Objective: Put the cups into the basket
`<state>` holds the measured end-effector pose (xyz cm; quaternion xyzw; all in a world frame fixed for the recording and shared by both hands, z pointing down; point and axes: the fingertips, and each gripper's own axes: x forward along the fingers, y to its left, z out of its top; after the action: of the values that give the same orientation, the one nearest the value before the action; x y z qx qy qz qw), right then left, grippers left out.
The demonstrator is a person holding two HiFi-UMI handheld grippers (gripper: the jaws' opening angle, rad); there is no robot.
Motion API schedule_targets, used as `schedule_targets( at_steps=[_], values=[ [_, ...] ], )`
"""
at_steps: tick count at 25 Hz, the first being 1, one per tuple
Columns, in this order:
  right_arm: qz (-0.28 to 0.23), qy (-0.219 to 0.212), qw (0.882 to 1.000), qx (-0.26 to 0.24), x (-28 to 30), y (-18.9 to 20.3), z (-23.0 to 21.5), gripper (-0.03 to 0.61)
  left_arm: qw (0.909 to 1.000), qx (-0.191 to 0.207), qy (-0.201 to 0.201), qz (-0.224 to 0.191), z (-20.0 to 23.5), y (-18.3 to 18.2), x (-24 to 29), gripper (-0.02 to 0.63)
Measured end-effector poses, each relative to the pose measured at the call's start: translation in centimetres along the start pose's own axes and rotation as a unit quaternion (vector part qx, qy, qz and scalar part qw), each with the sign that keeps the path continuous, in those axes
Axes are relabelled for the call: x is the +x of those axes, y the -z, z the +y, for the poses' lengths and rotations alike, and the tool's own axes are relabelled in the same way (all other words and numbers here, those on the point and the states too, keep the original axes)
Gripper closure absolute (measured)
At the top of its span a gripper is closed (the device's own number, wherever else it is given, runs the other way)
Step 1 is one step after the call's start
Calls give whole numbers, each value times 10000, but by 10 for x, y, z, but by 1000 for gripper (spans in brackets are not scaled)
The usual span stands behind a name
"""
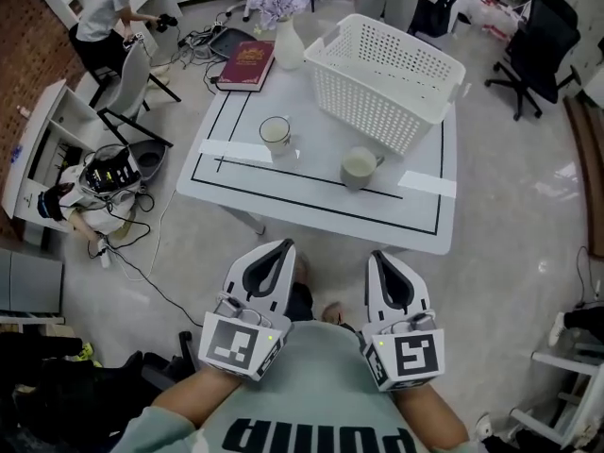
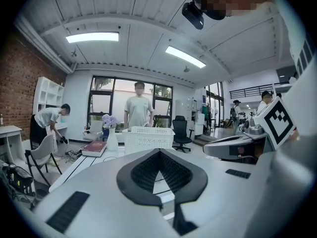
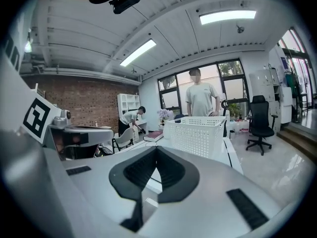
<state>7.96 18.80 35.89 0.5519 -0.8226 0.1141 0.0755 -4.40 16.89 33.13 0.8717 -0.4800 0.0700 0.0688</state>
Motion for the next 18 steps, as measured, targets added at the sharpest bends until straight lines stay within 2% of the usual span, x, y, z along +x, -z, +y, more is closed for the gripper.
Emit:
schedule_targets(
  at_steps=[7, 11, 18],
  values=[
    [153, 375, 9991, 116, 42, -4, -12, 566, 9994, 61, 301, 152, 33, -1, 48, 611],
    [264, 493, 9984, 77, 72, -5, -18, 566, 9984, 123, 557, 5, 53, -5, 79, 611],
    [532, 777, 9955, 53, 115, -8, -25, 566, 9952, 256, 935, 111, 85, 0, 124, 611]
  ],
)
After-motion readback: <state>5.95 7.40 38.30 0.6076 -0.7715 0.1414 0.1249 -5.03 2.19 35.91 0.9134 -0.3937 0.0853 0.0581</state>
